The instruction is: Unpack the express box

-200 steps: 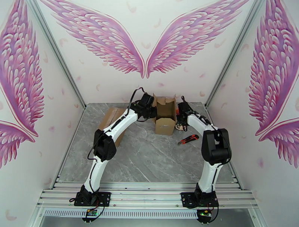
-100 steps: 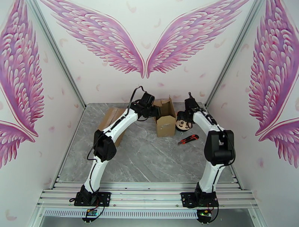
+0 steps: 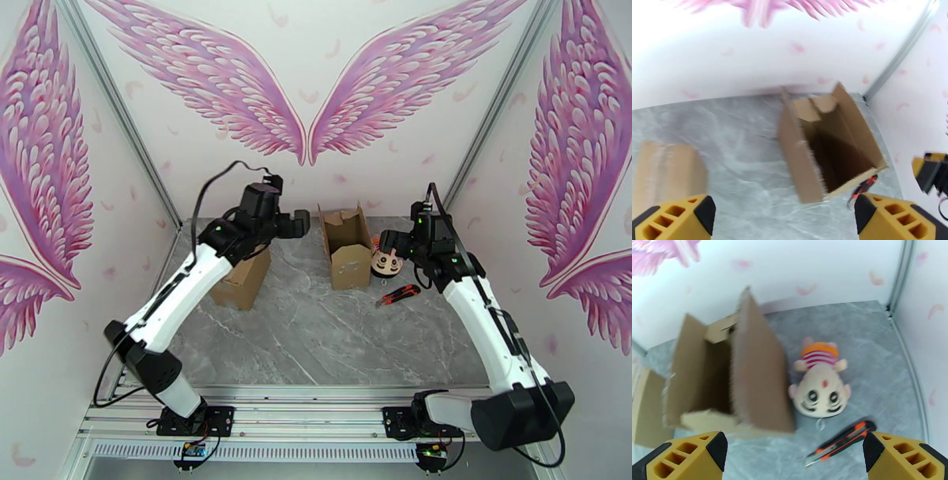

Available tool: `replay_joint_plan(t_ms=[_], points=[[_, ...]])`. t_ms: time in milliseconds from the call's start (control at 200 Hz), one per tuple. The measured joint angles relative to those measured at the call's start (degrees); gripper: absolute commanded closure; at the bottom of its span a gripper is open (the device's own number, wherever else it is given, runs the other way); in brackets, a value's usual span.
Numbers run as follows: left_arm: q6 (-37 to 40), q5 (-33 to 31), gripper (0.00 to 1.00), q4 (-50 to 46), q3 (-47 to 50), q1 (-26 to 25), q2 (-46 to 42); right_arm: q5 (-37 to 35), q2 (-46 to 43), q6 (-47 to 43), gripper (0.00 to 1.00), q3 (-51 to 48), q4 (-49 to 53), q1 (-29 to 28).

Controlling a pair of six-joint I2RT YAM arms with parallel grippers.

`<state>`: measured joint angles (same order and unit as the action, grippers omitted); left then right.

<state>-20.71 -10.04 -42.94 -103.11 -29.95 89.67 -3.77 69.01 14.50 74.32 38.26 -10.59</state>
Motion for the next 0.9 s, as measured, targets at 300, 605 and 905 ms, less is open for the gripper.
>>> replay_joint_plan(t_ms=[300,605,905], points=[[4.8,7.1,0.01,2.9,23.8,25.8,-8.0,-0.3,-5.2,4.3,0.12,-2.8,-2.7,-25.7],[3.5,20.8,0.01,8.2,34.0,35.7,-7.2,2.4,24.9,8.0,0.10,7.7,-9.3,-34.1],[2.3,29.1,0.05,12.5,39.9,33.0,-5.2,-6.4,43.0,11.5,0.07,18.5,-9.0,-33.7]])
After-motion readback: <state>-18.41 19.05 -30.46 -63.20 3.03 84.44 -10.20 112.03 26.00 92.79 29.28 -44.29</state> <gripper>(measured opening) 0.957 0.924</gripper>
